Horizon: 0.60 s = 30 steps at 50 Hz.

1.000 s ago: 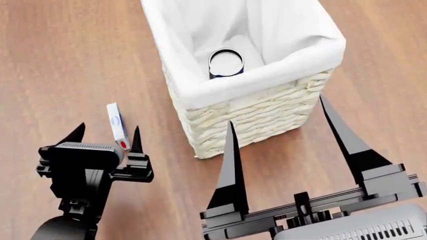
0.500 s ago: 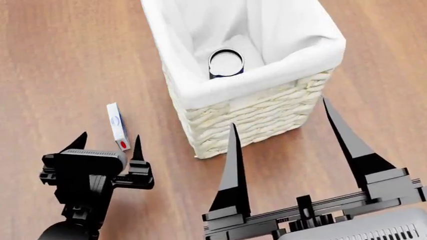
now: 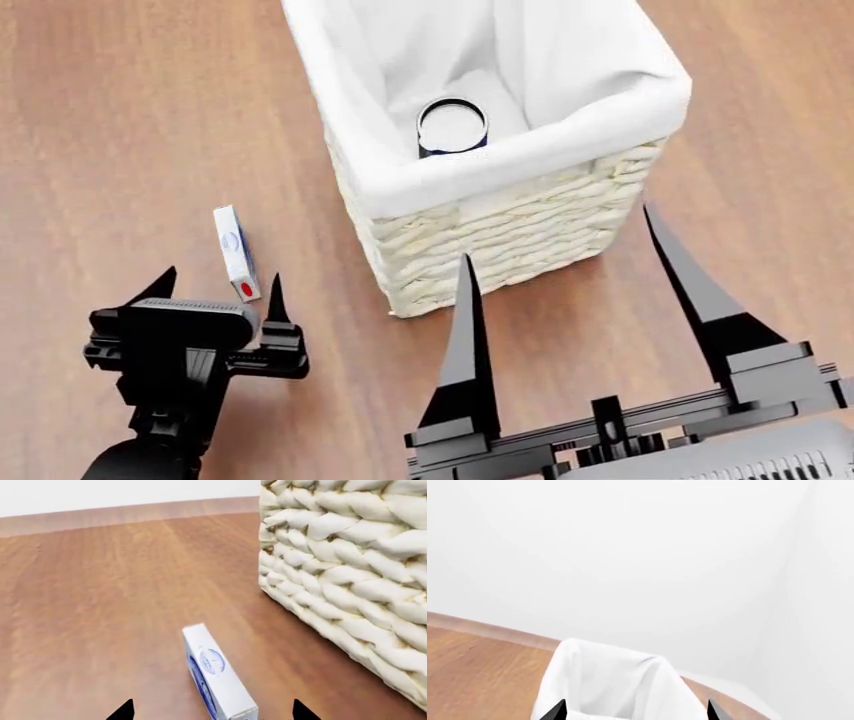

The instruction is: Pick up the alphabet soup and the cream cheese box, and put them in the basket.

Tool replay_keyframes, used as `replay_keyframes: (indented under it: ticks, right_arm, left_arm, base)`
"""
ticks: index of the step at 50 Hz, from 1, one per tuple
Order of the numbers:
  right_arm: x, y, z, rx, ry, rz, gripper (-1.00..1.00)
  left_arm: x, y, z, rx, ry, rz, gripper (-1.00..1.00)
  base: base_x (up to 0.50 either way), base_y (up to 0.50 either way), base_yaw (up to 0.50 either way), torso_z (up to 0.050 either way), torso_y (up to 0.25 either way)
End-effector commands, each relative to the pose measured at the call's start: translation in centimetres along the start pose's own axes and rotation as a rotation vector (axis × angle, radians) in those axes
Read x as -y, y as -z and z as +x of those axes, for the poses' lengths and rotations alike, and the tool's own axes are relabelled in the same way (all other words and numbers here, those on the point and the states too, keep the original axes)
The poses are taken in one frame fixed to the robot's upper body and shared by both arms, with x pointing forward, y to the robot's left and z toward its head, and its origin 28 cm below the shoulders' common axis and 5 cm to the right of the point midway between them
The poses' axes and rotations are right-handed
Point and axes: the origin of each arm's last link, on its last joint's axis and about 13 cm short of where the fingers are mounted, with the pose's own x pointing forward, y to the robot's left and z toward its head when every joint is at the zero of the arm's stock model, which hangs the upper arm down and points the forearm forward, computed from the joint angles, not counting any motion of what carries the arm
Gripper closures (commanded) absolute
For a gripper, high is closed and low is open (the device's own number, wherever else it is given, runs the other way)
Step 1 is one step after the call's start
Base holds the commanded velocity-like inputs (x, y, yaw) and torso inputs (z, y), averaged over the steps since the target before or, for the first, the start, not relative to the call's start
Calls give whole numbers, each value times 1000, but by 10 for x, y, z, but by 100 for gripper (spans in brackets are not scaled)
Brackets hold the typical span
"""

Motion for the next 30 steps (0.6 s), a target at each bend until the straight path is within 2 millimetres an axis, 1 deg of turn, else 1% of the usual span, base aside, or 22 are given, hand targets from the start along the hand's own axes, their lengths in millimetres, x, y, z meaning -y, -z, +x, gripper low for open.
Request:
replay_keyframes:
  ticks: [1, 9, 10, 26, 30]
  right_arm:
    - [-1, 1, -1, -9, -3, 2, -100]
    - [-1, 1, -2, -9, -3, 4, -100]
    - [-1, 1, -2, -9, -2, 5, -100]
    - [-2, 3, -4, -19, -1, 15, -100]
    - [-2, 4, -3, -18, -2, 20, -100]
  left_arm:
    - [-1, 3, 2, -10, -6, 16, -100]
    - [-2, 3, 2, -5, -9, 17, -100]
    - [-2, 3, 1, -6, -9, 17, 100]
    - [-1, 4, 0, -3, -3, 17, 100]
    - [-3, -3, 3, 21, -6, 13, 100]
  base:
    - [0, 0, 0, 0, 0]
    - [0, 0, 0, 0, 0]
    - [0, 0, 0, 0, 0]
    - [0, 0, 0, 0, 0]
    - [0, 0, 0, 0, 0]
